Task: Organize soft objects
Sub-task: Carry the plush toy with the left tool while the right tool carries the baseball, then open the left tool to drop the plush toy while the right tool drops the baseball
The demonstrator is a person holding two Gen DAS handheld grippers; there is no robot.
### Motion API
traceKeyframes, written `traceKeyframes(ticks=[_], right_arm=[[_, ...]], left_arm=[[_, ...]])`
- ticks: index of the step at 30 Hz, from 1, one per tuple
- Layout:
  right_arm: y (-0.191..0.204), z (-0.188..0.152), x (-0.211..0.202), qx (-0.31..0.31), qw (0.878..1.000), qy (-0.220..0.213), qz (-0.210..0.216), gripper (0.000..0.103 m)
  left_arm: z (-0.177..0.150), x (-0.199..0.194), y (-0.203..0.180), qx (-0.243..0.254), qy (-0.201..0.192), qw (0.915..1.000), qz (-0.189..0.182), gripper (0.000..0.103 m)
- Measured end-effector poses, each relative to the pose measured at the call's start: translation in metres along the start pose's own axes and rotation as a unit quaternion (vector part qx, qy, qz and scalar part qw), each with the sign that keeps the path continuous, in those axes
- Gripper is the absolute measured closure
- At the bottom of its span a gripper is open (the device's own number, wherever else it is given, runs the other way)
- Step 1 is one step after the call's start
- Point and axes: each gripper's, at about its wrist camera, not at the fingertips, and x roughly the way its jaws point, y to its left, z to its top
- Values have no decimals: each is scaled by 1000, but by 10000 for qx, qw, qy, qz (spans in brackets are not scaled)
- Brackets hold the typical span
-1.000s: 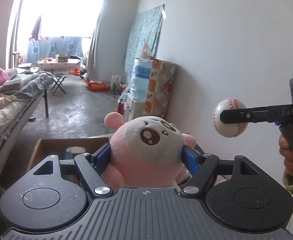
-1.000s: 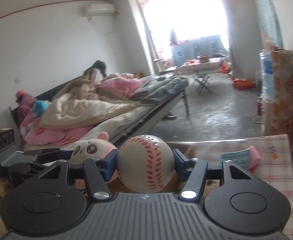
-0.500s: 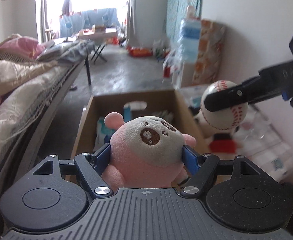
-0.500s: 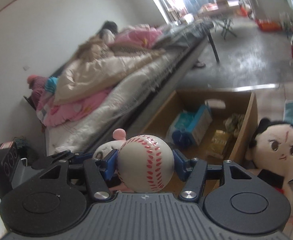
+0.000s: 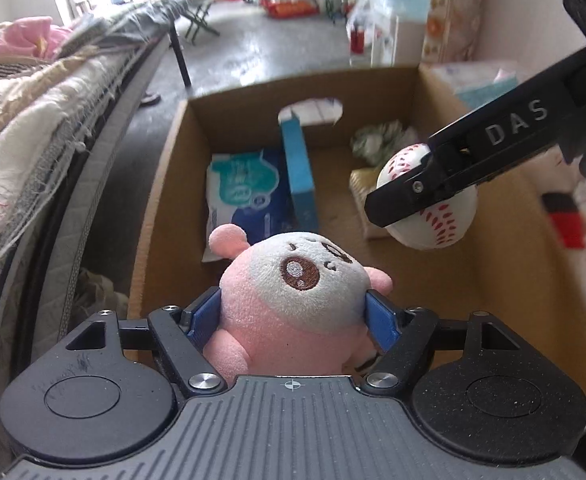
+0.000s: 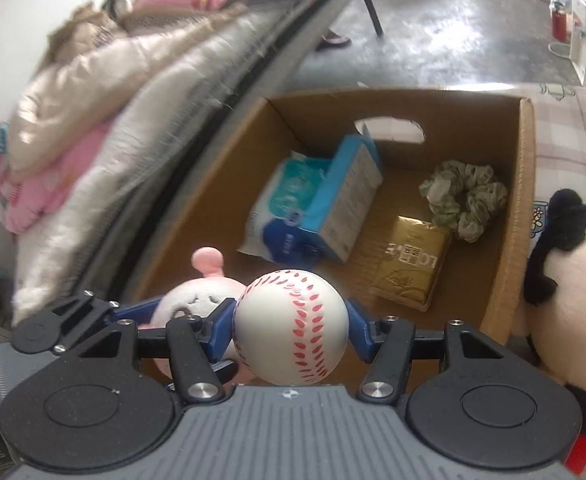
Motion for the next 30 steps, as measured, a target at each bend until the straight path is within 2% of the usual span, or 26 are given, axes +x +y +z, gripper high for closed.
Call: traceKeyframes(ticks=[7,14,23,25,30], right_arm=[[-2,8,43,-43,9979,566,-297,42],[-6,10,75,37,9948,892,-498,42],[-7,12,92,133,9936,1050,-398,41],[-6,12,92,113,9936,1028,-458,36],[-4,14,91,83,9946,937,-444,33]], left_arm=[[1,26,2,386,521,9978,-132,26],[-2,41,-6,867,835,9926,127,23],[5,44,0,777,898,9928,140,18],[6,45,2,757,915,9928,173,18],[6,41,3,717,878,9934,164,17]])
